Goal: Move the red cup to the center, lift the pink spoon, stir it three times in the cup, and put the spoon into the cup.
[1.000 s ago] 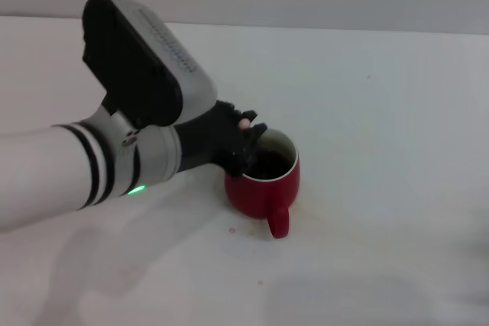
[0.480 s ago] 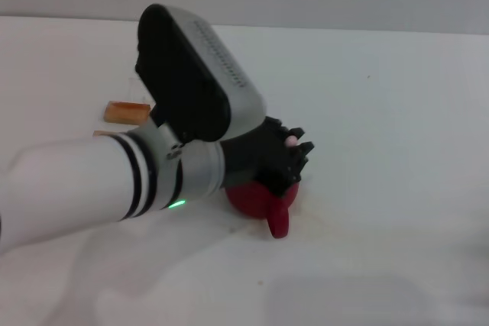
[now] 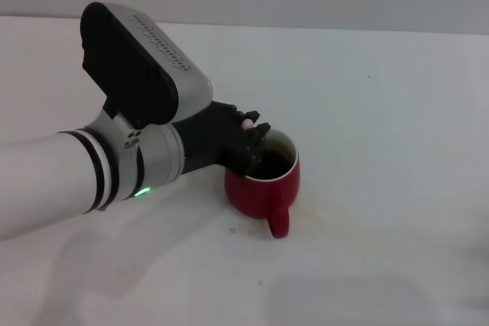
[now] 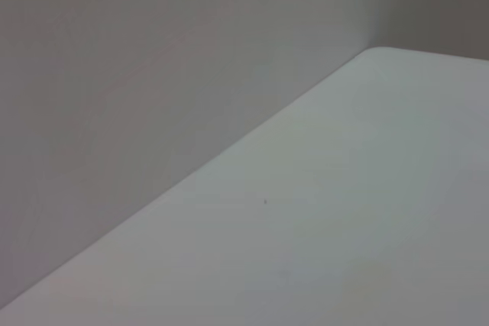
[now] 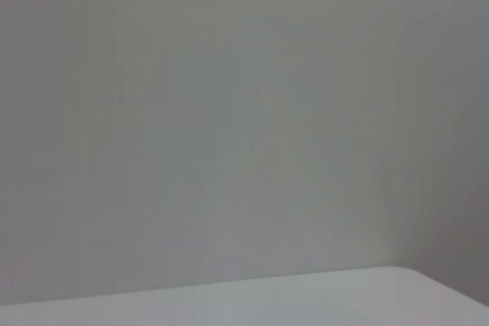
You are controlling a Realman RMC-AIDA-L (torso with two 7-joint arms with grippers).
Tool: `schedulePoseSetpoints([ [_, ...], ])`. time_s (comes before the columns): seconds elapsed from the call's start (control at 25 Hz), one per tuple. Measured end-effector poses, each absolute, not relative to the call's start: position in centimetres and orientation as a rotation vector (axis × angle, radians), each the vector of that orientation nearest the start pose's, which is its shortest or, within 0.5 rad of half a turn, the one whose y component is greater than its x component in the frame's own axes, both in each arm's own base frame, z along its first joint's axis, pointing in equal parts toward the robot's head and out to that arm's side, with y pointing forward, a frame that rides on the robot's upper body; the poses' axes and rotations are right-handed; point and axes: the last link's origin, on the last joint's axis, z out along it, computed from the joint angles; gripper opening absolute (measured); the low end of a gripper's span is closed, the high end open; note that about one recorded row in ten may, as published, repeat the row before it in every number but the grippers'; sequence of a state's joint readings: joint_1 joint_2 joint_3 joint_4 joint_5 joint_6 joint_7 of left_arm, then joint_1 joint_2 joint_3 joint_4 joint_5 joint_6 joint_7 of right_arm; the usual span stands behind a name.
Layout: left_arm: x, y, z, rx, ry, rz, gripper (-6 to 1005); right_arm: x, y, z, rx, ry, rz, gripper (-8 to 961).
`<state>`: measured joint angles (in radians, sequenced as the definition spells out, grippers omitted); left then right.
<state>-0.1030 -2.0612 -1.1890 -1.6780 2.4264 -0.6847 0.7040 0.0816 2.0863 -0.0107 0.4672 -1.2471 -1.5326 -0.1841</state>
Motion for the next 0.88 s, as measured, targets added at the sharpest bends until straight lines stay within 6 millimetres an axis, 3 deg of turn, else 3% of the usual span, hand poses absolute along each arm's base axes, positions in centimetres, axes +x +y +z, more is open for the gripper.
schedulePoseSetpoints([
  [0.2,-12.4,29.4,-4.8,-2.476,-0.355,-0.267,145,36.7,16.6,-4.1,-1.266,0.719,0.508,0],
  [0.4,-10.7,29.3,-3.9,-2.46,-0.31,-0.349,226,36.6,16.6,-4.2,-1.266,0.723,0.512,1],
  [0.48,-9.9,29.6,-3.2,-2.402,-0.286,-0.423,314,36.6,16.6,-4.2,-1.266,0.723,0.513,1],
  [0.72,-7.6,30.6,0.1,-1.931,-0.232,-0.811,583,36.5,16.6,-4.1,-1.26,0.715,0.519,1],
  [0.76,-7.5,30.5,0.6,-1.739,-0.193,-0.933,630,36.5,16.6,-4.0,-1.258,0.712,0.522,1],
  [0.88,-8.5,30.2,0.4,-1.598,-0.153,-1.055,745,36.4,16.6,-4.0,-1.255,0.709,0.526,1],
])
